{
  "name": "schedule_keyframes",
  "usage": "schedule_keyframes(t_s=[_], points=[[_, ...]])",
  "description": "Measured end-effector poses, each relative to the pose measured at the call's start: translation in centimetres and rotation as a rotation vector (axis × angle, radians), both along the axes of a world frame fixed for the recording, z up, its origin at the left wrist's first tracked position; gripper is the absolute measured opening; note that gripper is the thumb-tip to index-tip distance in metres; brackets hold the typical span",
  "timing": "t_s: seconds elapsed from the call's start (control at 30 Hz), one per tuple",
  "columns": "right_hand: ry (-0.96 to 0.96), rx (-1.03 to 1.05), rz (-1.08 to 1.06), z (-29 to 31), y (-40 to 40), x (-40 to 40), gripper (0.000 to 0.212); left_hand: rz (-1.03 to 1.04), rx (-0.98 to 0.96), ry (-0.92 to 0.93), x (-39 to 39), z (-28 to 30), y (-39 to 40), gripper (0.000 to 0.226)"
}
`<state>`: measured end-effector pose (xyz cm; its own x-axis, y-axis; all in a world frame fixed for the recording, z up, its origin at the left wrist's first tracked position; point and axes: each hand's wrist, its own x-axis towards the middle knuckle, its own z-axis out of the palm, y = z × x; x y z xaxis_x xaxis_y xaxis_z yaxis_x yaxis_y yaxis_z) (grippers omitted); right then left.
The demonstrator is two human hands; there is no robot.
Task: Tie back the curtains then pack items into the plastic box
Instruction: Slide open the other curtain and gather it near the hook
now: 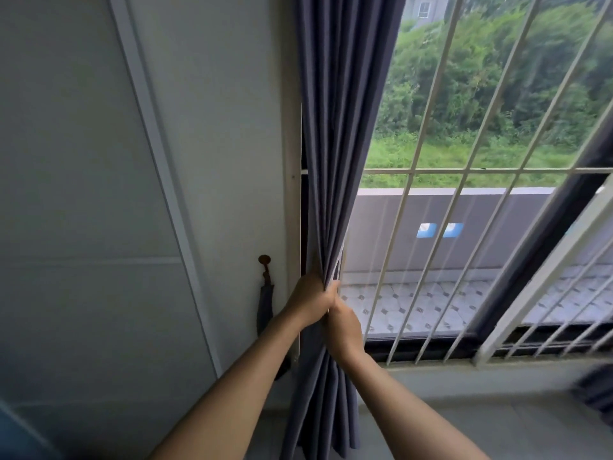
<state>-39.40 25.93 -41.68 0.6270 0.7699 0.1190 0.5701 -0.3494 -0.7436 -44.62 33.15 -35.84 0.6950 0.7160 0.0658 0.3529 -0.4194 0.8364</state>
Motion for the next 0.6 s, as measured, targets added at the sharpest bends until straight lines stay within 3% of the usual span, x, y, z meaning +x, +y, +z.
schedule_keyframes(t_s=[0.13,0.23,0.33,0.43,0.6], points=[[0.022,-0.081,0.021,-1.6,-0.8,0.7,0.047,0.104,-0.099,0.012,0.7,-0.8,-1.0,0.020],[-0.032,-0.118,0.058,-2.2,-1.3,1.4,0.077,0.158,-0.095,0.017,1.9,-0.7,-1.2,0.022],[0.031,0.009,0.016,-1.9,-0.8,1.7,0.091,0.179,-0.125,0.012,2.8,-0.9,-1.3,0.027],[0.008,0.098,0.012,-1.5,0.2,2.4,0.084,0.171,-0.115,-0.044,3.3,-1.2,-1.6,0.040],[-0.047,-0.043,0.056,-2.8,-0.7,3.3,0.078,0.121,-0.139,-0.052,3.2,-1.3,-1.8,0.033]])
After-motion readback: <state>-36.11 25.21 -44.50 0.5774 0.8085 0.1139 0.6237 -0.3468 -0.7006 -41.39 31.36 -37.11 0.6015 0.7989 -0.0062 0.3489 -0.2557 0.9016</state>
